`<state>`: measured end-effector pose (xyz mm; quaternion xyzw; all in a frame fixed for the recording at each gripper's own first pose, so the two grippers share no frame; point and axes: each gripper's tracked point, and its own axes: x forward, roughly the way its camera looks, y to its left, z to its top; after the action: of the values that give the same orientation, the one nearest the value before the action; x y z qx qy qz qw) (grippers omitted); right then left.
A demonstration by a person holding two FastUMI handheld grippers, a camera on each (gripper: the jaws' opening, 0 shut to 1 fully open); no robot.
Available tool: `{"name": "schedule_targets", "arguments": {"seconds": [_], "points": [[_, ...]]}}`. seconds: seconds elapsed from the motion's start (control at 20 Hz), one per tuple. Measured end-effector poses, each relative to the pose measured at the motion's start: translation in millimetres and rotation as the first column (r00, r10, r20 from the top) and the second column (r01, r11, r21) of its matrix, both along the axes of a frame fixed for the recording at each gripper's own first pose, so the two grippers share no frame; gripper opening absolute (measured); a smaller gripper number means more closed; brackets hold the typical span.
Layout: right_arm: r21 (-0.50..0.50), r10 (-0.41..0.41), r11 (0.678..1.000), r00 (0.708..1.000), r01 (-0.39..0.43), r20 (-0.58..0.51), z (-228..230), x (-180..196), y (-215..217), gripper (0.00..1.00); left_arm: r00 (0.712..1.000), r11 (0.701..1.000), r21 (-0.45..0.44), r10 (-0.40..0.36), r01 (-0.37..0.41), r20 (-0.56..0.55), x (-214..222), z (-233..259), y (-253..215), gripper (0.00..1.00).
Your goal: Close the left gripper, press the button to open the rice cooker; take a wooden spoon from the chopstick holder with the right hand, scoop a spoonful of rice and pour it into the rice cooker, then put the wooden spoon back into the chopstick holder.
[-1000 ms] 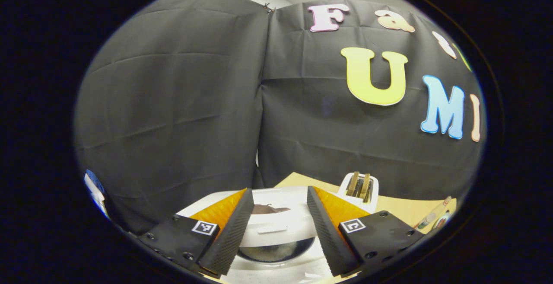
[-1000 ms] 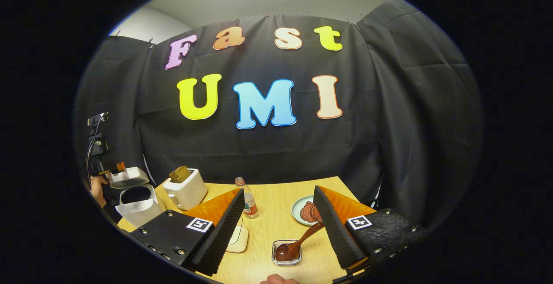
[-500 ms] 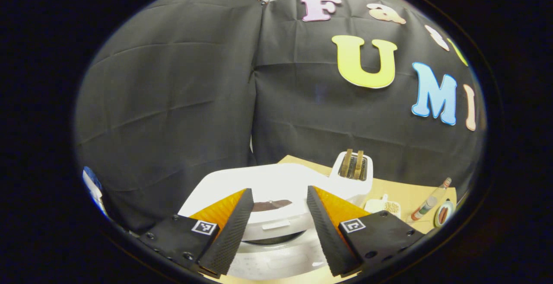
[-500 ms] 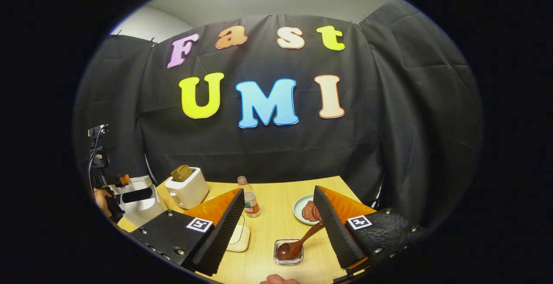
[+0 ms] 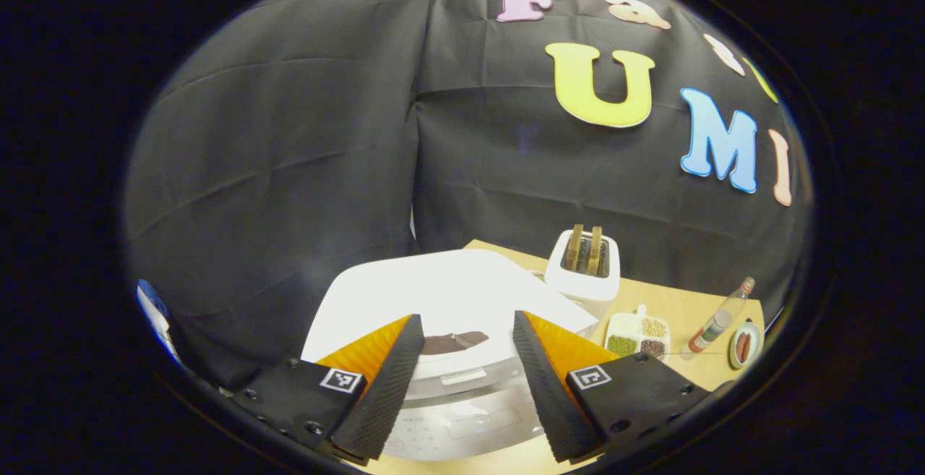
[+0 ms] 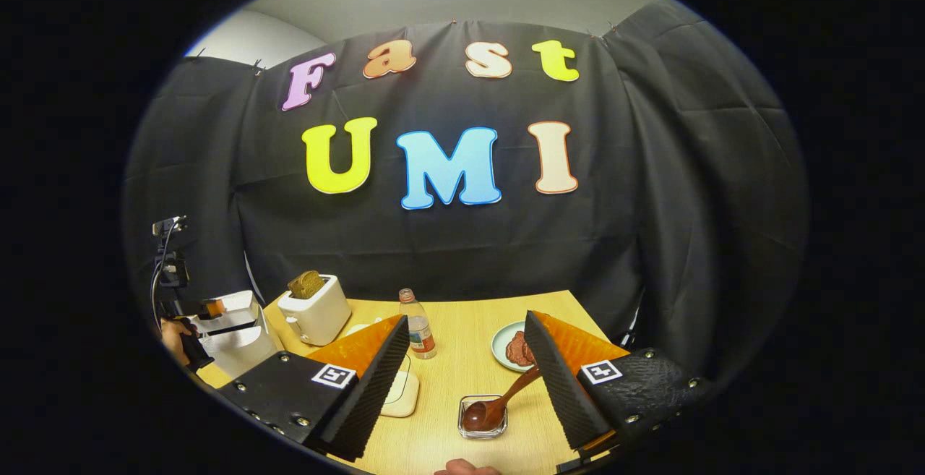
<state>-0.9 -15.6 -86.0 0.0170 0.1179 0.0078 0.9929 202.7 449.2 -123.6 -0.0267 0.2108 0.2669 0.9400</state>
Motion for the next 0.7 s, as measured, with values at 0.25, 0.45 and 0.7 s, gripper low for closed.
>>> {"name": "schedule_targets", "arguments": {"seconds": [0.25,0.45,0.7], "points": [[0.005,-0.014,1.000,1.000,0.014,-0.006,-2,-3,-8,0.97,1.000,1.000,-0.002,0.000,0.000,-0.018,1,-12,-2,0.89],[0.024,-0.016,1.000,1.000,0.016,-0.016,-7,-5,-9,0.98,0.999,1.000,-0.013,-0.011,0.010,-0.046,0,-28,-2,0.89],[0.020,-0.028,0.999,0.999,0.029,-0.036,-15,-7,-15,0.98,0.998,1.000,-0.007,-0.005,0.004,-0.067,-2,-37,-3,0.89]]}}
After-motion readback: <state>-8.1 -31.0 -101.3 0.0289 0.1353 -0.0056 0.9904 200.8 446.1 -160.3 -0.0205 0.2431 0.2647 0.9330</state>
